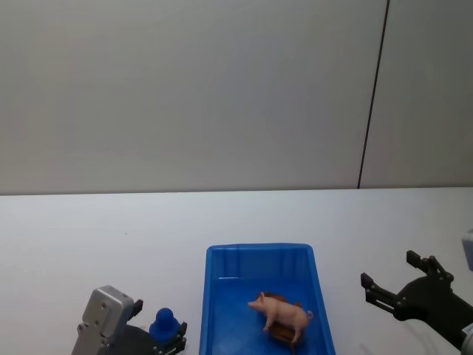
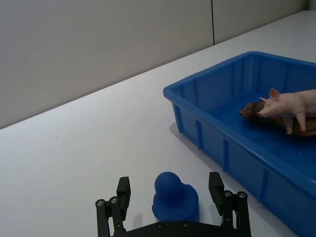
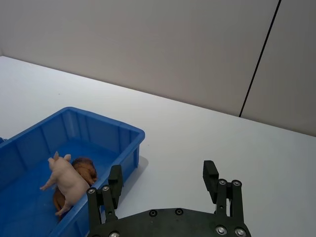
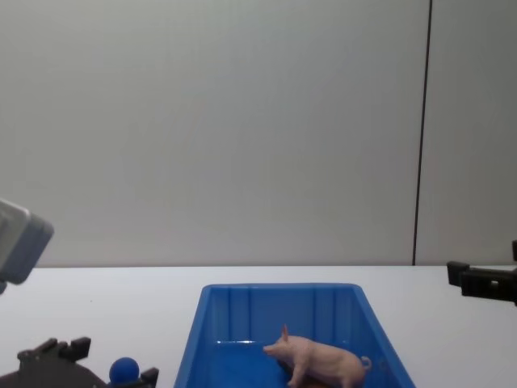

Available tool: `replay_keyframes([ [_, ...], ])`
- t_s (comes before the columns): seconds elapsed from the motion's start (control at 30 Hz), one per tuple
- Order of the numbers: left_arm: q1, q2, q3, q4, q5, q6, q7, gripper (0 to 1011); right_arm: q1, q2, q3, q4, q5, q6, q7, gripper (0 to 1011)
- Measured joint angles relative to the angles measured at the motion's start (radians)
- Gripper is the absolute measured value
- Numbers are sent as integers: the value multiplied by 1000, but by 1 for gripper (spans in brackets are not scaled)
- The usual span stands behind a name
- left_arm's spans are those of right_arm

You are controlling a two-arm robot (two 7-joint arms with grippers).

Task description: Pick up the two dolls from the table and place them into the box.

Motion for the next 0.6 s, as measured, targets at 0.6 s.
replay_keyframes([
  [0.6, -40, -28, 0, 81, 26, 11, -87, 882, 0, 0, 0, 0, 0, 0, 0, 1001],
])
